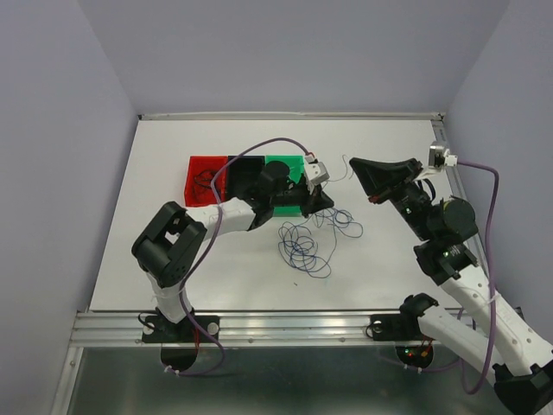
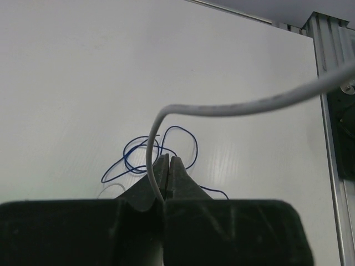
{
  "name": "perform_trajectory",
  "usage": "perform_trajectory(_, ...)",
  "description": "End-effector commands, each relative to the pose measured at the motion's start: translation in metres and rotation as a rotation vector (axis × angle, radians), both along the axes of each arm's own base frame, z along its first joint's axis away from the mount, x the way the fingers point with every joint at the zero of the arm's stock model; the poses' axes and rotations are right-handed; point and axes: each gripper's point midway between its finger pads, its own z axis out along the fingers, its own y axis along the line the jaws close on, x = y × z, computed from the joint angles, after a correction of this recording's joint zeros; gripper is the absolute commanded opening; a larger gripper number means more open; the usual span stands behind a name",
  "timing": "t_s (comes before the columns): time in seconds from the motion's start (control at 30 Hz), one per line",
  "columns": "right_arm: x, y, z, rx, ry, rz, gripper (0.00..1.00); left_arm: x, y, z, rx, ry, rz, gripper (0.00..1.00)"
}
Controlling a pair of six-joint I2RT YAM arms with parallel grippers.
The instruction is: Untangle the cables
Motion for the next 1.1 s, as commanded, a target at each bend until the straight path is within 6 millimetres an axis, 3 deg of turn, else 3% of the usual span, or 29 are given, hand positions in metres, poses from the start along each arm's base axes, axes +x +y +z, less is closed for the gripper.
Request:
perform_trajectory(0.0, 0.018, -0.026, -0.028, -0.005, 0.059, -0.176, 0.0, -0.004, 0.008, 0.061, -0.062, -0.134, 0.015, 0.0)
perform_trajectory(0.07, 0.039, -0.052, -0.052, -0.007, 0.135, -0.356, 0.01, -0.007, 0.011, 0.068, -0.051, -0.141, 0.02, 0.0)
perform_trajectory(0.1, 0.055, -0.064, -0.078, -0.034, 0.209, -0.455, 0.01, -0.012, 0.014, 0.078, -0.055, -0.149, 0.02, 0.0)
perform_trajectory(0.2, 0.078, -0.073, -0.115, -0.133, 0.317, -0.568, 0.01, -0.023, 0.016, 0.098, -0.064, -0.161, -0.005, 0.0)
perform_trajectory(0.27, 0.094, -0.071, -0.131, -0.192, 0.369, -0.602, 0.09, -0.036, 0.021, 0.118, -0.073, -0.163, -0.017, 0.0)
perform_trajectory(0.33, 0.101, -0.07, -0.14, -0.222, 0.395, -0.616, 0.4, -0.046, 0.031, 0.14, -0.087, -0.149, -0.008, 0.0)
perform_trajectory(0.4, 0.101, -0.07, -0.143, -0.225, 0.4, -0.622, 0.78, -0.059, 0.042, 0.16, -0.108, -0.145, -0.008, 0.0)
perform_trajectory(0.47, 0.098, -0.069, -0.143, -0.236, 0.389, -0.605, 0.84, -0.062, 0.051, 0.169, -0.123, -0.141, 0.027, 0.0)
perform_trajectory(0.5, 0.096, -0.067, -0.143, -0.244, 0.381, -0.589, 0.84, -0.067, 0.059, 0.181, -0.145, -0.155, 0.047, 0.0)
perform_trajectory(0.6, 0.081, -0.041, -0.137, -0.303, 0.313, -0.42, 0.83, -0.059, 0.071, 0.191, -0.15, -0.139, 0.147, 0.0)
perform_trajectory(0.73, 0.043, 0.013, -0.14, -0.408, 0.2, -0.051, 0.84, -0.051, 0.078, 0.194, -0.148, -0.142, 0.207, 0.0)
perform_trajectory(0.83, 0.022, 0.038, -0.152, -0.48, 0.149, 0.146, 0.83, -0.055, 0.078, 0.195, -0.154, -0.145, 0.192, 0.0)
perform_trajectory(1.0, -0.015, 0.071, -0.168, -0.561, 0.022, 0.473, 0.78, -0.049, 0.082, 0.194, -0.151, -0.158, 0.228, 0.0)
perform_trajectory(1.07, -0.014, 0.075, -0.175, -0.562, 0.026, 0.492, 0.78, -0.046, 0.085, 0.194, -0.152, -0.164, 0.255, 0.0)
